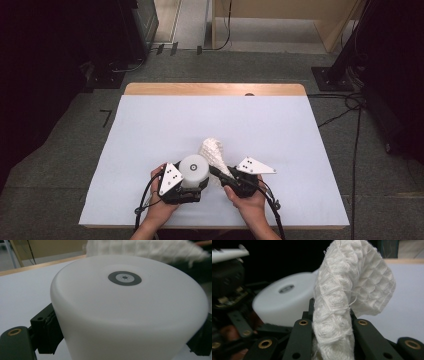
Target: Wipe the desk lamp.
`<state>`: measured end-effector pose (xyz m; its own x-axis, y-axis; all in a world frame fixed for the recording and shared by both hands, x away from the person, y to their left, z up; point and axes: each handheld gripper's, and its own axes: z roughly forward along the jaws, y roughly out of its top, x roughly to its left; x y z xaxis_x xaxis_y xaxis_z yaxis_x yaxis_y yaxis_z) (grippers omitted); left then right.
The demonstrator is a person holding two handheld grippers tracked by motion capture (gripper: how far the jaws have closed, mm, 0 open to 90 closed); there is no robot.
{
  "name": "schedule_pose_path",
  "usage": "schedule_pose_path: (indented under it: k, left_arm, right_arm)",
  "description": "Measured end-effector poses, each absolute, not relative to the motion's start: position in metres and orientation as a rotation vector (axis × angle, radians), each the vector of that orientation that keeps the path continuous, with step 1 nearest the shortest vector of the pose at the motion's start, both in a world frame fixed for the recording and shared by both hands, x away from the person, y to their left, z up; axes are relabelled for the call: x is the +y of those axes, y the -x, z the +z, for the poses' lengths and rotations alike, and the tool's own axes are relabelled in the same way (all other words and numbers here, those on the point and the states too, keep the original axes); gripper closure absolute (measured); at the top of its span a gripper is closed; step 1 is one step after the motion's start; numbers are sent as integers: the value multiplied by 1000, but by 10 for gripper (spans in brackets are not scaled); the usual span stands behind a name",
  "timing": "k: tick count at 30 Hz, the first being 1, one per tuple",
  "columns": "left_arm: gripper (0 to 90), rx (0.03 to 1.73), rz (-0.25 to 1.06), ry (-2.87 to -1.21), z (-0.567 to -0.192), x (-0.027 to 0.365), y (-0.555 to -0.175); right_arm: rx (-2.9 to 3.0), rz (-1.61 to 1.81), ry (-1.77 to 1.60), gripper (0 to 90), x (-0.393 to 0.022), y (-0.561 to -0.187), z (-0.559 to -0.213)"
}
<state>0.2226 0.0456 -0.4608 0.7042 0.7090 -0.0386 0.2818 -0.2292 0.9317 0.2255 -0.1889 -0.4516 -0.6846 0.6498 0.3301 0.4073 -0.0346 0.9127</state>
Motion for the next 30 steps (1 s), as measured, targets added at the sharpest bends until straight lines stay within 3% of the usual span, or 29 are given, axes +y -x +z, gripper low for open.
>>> schedule_pose_path:
  k: [4,12,18,30]
  left_arm:
    - [85,788,489,-1795,-459,50,-224]
    - [85,781,489,-1773,-455,56,-226]
    - [85,785,526,-1792,-464,56,-229]
    - [64,908,581,-1748,-471,52,-226]
  right_arm:
    - [2020,1829,-1102,779,-190,-223,-444]
    - [2138,1702,-1245,780,-181,-233,-470]
    - [2078,1783,-1166,778,-185,-228,-454]
    - [2009,1693,-1314,778,-200,-237,-463]
